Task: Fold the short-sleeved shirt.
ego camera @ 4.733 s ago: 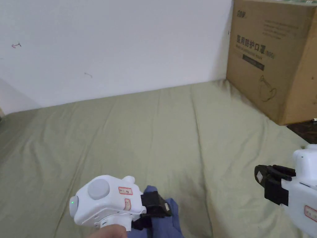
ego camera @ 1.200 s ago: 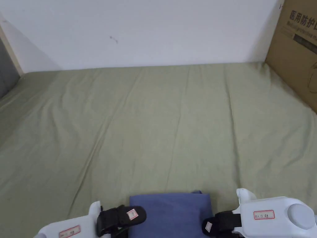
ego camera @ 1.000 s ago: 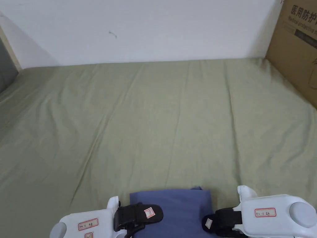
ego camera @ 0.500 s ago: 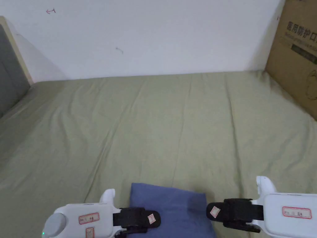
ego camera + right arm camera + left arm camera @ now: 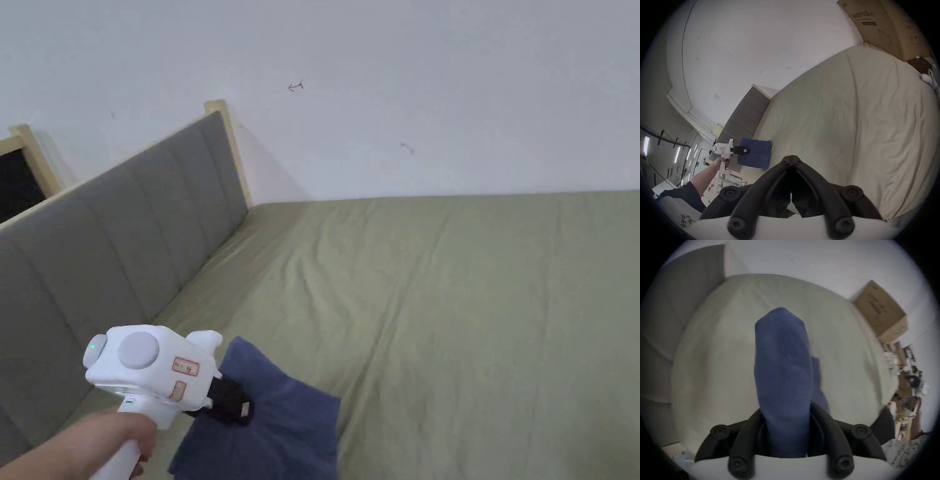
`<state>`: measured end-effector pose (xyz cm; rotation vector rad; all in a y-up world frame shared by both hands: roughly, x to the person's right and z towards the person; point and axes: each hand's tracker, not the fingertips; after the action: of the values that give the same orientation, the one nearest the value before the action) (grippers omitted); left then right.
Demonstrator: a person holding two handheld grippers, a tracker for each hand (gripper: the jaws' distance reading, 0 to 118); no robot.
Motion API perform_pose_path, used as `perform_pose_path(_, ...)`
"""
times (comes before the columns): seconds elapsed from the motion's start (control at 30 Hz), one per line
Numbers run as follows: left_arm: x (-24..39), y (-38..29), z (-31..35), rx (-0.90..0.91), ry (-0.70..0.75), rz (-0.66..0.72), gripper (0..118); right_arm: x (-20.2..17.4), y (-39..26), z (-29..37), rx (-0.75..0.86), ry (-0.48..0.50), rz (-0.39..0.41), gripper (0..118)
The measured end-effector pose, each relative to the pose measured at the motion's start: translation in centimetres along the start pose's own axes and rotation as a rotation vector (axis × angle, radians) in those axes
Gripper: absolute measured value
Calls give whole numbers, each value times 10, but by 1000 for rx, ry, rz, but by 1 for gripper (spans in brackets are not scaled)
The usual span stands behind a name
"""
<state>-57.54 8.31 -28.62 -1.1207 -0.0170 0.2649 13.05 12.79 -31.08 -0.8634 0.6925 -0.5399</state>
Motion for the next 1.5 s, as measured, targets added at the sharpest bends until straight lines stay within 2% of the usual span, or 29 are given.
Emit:
perform_pose_path(0.13, -37, -10, -6, -58, 235, 20, 21, 0, -1, -3, 13, -13, -33, 0)
perform_pose_path(0.17, -45, -12, -8, -56, 296, 24, 29, -1, -2, -4, 14, -15, -40, 0)
perform_pose_path(0.2, -50, -16, -9, -56, 331, 33, 42, -3, -2, -6, 13, -17, -46, 0)
perform_pose_path(0.23, -55, -19, -10, -57, 356, 36, 65, -1, -1, -7, 11, -16, -52, 0)
perform_pose_path(0.27, -60, -20, -9, -65, 386, 42, 104, -3, 0, -9, 9, -14, -53, 0)
perform_pose_path(0.3, -61, -25, -5, -57, 399, 44, 118, -6, 0, -9, 9, -15, -49, 0)
perform_pose_path(0.47, -47, -32, 26, 108, 420, 60, 116, -14, 4, -10, 19, -19, -7, 0)
perform_pose_path(0.57, -7, -40, 43, 264, 375, 94, 116, -14, 6, -9, 25, -22, 20, 0)
perform_pose_path(0.63, 34, -51, 48, 334, 302, 101, 111, -13, 6, -9, 28, -31, 37, 0)
perform_pose_path(0.67, 58, -57, 50, 376, 276, 89, 95, -15, 6, -9, 34, -41, 46, 0)
perform_pose_path(0.7, 82, -62, 51, 415, 262, 70, 73, -17, 5, -8, 41, -47, 53, 0)
perform_pose_path(0.73, 104, -66, 49, 445, 230, 46, 42, -18, 5, -6, 46, -47, 59, 0)
perform_pose_path(0.77, 129, -70, 49, 472, 190, 27, 5, -17, 5, -3, 54, -43, 66, 0)
perform_pose_path(0.93, 223, -78, 54, 631, 9, 15, 1, -36, 13, 14, 105, -41, 126, 0)
perform_pose_path(1.07, 285, -74, 79, 827, 48, -89, 1, -62, 27, 41, 236, -41, 211, 0)
perform_pose_path(1.13, 308, -76, 90, 922, 73, -107, 1, -80, 33, 53, 323, -57, 277, 0)
perform_pose_path(1.23, 334, -88, 109, 1051, -1, -105, 1, -106, 30, 72, 495, -137, 385, 0)
perform_pose_path(1.33, 362, -100, 119, 1143, 85, -149, 1, -120, 20, 83, 676, -221, 466, 0)
perform_pose_path(1.4, 375, -107, 121, 1183, 131, -149, 1, -123, 11, 83, 808, -322, 581, 0)
perform_pose_path(1.43, 379, -110, 122, 1199, 142, -139, 1, -120, 8, 80, 852, -378, 606, 0)
perform_pose_path(1.5, 384, -117, 119, 1218, 153, -126, 1, -115, 2, 78, 907, -441, 587, 0)
